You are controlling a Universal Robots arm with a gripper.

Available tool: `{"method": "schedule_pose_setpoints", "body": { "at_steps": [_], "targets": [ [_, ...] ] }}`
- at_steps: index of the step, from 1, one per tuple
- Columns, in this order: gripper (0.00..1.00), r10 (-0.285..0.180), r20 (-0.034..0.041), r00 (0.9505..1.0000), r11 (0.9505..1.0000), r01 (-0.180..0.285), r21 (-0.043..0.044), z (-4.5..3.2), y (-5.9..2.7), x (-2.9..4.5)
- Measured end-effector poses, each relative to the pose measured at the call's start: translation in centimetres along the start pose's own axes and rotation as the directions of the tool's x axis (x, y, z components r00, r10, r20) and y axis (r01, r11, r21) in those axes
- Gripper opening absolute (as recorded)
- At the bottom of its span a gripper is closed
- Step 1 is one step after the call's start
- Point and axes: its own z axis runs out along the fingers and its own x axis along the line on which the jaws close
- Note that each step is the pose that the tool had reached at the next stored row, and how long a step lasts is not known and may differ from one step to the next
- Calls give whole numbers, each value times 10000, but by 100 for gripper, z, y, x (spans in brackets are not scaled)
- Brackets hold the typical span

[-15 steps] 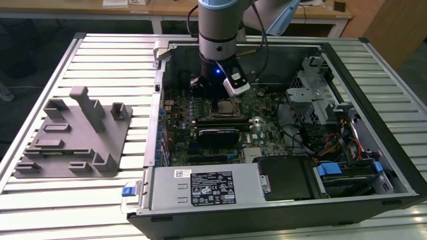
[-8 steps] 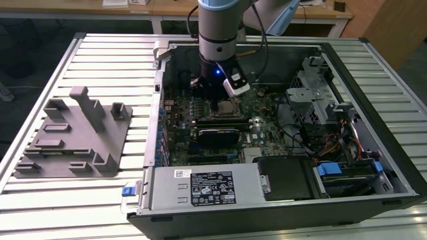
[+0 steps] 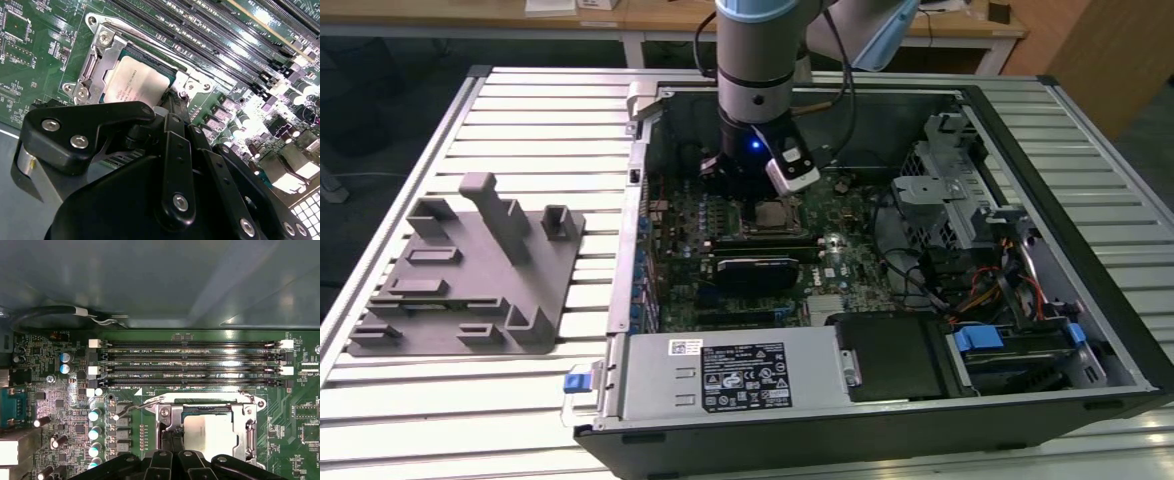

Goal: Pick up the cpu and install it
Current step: 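Close the cpu cover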

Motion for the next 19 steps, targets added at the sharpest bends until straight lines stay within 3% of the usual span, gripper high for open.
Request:
{"method": "schedule_pose_setpoints", "body": {
  "at_steps": [19],
  "targets": [
    [11,0,1,10000,10000,0,-1,9,0,11]
  ]
}}
